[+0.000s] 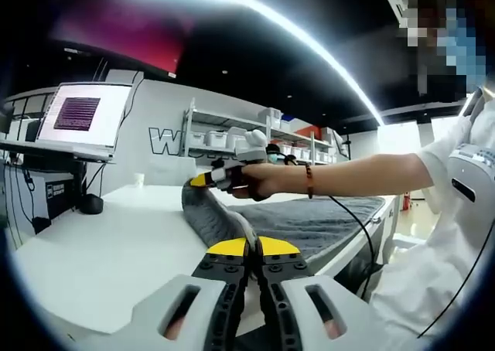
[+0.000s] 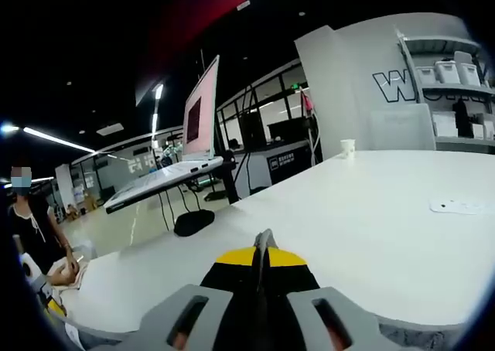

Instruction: Open the folded towel by lifting each exposed corner and separating the folded layers until the towel lies flat within the target outline without major curled edges

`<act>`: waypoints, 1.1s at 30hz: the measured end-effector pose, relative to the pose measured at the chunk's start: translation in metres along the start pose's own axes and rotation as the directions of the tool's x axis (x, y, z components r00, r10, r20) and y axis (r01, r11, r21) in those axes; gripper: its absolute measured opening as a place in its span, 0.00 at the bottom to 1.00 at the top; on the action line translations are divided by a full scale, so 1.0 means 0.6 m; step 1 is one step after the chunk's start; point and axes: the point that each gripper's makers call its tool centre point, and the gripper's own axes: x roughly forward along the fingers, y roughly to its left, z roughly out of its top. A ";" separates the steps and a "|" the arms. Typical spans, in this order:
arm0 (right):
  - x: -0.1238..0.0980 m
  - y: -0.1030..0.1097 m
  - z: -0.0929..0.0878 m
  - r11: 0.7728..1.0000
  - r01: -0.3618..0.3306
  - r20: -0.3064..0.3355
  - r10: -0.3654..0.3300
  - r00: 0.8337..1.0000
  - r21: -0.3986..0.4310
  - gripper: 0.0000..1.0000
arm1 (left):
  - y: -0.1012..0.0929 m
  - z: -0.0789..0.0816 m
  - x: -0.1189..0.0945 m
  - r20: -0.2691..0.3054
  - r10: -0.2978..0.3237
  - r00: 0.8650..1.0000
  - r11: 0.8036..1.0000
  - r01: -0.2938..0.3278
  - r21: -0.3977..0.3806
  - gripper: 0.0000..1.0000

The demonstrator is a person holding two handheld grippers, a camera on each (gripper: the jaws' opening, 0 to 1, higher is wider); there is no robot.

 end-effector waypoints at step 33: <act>0.051 0.044 0.012 0.991 -0.086 0.077 0.079 0.994 0.098 0.00 | 0.014 -0.013 -0.020 -0.064 0.027 0.998 0.999 -0.028 -0.019 0.02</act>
